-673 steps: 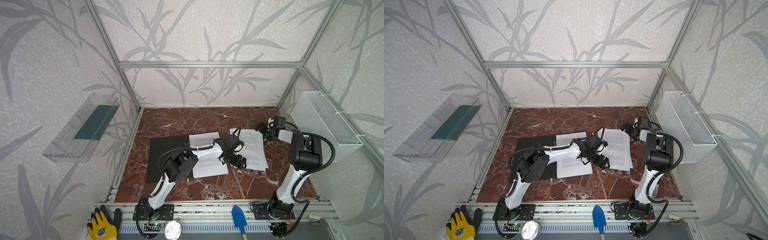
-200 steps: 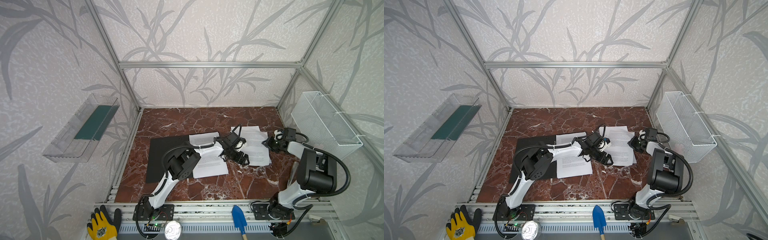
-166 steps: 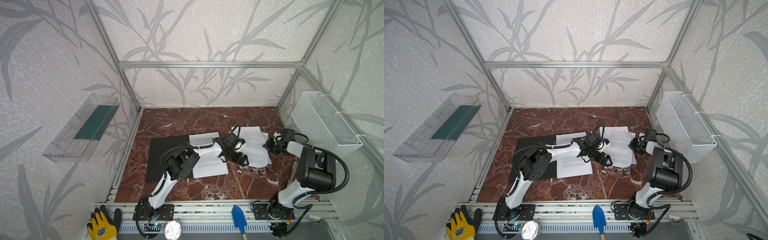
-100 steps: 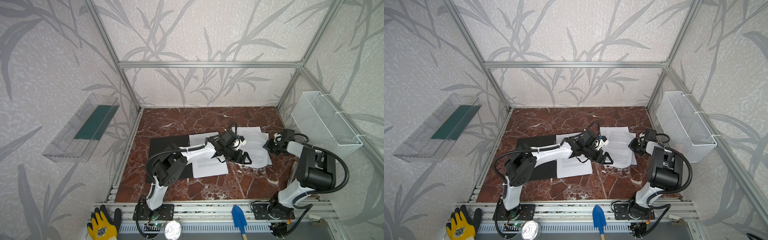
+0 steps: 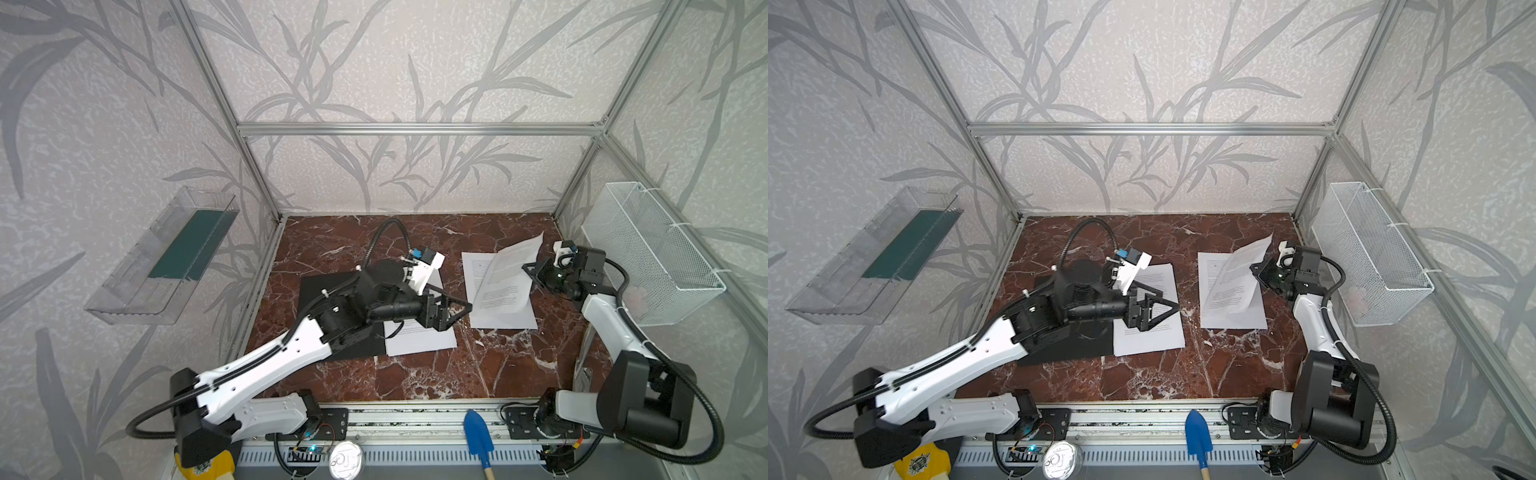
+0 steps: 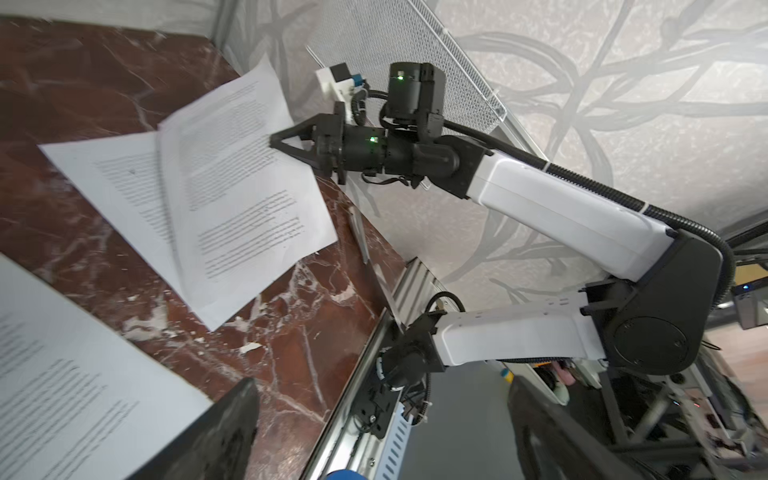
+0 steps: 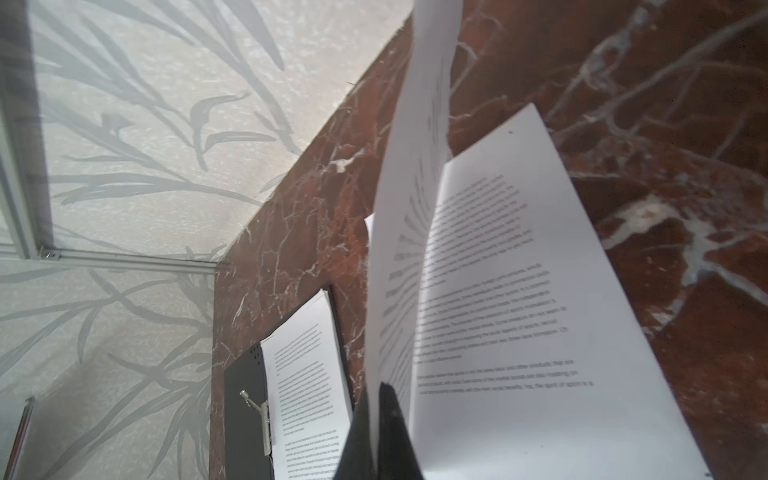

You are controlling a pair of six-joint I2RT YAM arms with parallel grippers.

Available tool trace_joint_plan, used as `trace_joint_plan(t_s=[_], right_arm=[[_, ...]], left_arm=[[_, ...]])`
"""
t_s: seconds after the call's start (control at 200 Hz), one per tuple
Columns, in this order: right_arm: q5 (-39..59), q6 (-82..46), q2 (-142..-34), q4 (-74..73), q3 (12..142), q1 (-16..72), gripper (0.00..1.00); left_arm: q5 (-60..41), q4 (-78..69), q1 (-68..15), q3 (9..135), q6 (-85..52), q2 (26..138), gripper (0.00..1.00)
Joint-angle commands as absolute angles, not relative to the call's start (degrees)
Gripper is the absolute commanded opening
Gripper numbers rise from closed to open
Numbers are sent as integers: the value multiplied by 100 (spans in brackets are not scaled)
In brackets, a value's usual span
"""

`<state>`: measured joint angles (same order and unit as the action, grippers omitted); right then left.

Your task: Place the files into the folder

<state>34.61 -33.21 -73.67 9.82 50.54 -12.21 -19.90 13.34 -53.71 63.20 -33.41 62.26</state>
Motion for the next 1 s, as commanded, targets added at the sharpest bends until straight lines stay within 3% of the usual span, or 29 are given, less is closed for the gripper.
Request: trace_joint_plan(t_s=[0.0,0.235,0.485,0.725,0.995], right_arm=[[3408,-3324,-7084,1450,5503,-760,0],[2558,-3416,-6904,1417,6045,997,0],[2570,-3782,-7456,776,6690,2812,0],[3301,-4859,-7782,-807,5953,2822,0],[3236,-4791,-8849,-1435,5080,2458,0]], left_arm=[[-382,2756,-5339,6062,-2729,5411,97],[984,4144,-5329,5651,-2285,3719,99],[1645,4527,-5326,4909,-2194,2530,99],[1609,4531,-5317,4295,-2445,1857,99],[1400,4651,-5319,4368,-2373,1842,99]])
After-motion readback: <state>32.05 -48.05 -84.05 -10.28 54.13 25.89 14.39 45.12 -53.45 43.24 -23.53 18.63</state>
